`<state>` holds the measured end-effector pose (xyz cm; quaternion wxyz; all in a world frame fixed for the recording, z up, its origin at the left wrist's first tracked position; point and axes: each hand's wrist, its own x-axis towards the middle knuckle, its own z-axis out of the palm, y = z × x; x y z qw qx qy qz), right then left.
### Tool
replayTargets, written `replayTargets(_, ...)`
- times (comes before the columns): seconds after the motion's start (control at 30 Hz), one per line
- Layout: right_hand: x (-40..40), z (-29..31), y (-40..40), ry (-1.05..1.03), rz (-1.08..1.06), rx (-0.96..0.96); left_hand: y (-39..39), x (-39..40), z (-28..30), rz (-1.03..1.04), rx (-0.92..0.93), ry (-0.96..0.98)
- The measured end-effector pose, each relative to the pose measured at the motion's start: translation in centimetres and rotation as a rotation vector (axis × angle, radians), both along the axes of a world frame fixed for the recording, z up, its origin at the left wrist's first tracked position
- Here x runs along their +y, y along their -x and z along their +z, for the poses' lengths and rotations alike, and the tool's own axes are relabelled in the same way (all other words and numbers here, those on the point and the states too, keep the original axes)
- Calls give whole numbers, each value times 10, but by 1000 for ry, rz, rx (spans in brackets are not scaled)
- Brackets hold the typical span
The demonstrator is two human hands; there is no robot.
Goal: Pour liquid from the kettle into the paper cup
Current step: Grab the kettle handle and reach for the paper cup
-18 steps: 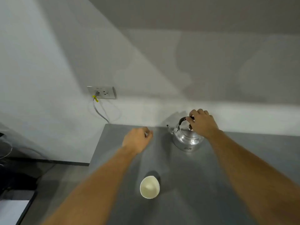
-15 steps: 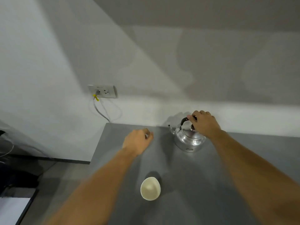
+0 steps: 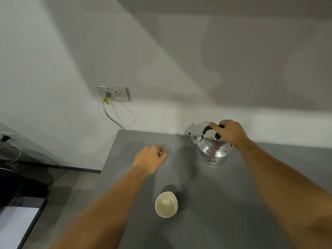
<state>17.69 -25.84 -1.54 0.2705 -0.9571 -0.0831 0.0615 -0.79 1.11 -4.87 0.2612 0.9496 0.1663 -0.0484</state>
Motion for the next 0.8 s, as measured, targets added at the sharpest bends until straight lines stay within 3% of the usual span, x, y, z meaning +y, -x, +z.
replayTargets(0.33, -2, 21, 36, -90, -65, -15, 29, 5, -8, 16, -27, 36)
replayTargets(0.8, -8, 65, 159, -138, 8, -53, 122, 5, -48, 85, -7, 135)
